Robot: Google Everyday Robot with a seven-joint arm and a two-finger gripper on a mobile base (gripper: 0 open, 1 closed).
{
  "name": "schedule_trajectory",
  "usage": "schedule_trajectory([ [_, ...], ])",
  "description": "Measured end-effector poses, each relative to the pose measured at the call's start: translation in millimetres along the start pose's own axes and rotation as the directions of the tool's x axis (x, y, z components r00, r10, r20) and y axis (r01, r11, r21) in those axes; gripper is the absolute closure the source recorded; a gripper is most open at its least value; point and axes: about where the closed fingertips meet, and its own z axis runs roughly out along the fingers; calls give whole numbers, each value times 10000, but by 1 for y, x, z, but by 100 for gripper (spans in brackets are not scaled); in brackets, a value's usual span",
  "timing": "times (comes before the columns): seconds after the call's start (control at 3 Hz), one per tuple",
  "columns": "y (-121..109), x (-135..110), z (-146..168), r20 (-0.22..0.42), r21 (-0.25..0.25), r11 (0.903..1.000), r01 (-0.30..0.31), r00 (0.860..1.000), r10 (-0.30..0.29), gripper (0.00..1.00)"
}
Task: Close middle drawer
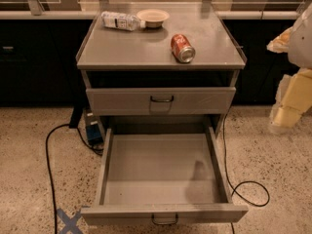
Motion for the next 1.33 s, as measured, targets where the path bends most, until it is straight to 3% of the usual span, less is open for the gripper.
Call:
schedule_trajectory([
  [0.67, 2, 6, 14, 25, 133, 9997, -210, 9998, 210, 0],
  [1.0, 15, 13, 65, 448, -163, 9990, -424, 9981, 431, 0],
  [1.33, 43, 2, 124, 1120, -979, 9947, -309, 9928, 419, 0],
])
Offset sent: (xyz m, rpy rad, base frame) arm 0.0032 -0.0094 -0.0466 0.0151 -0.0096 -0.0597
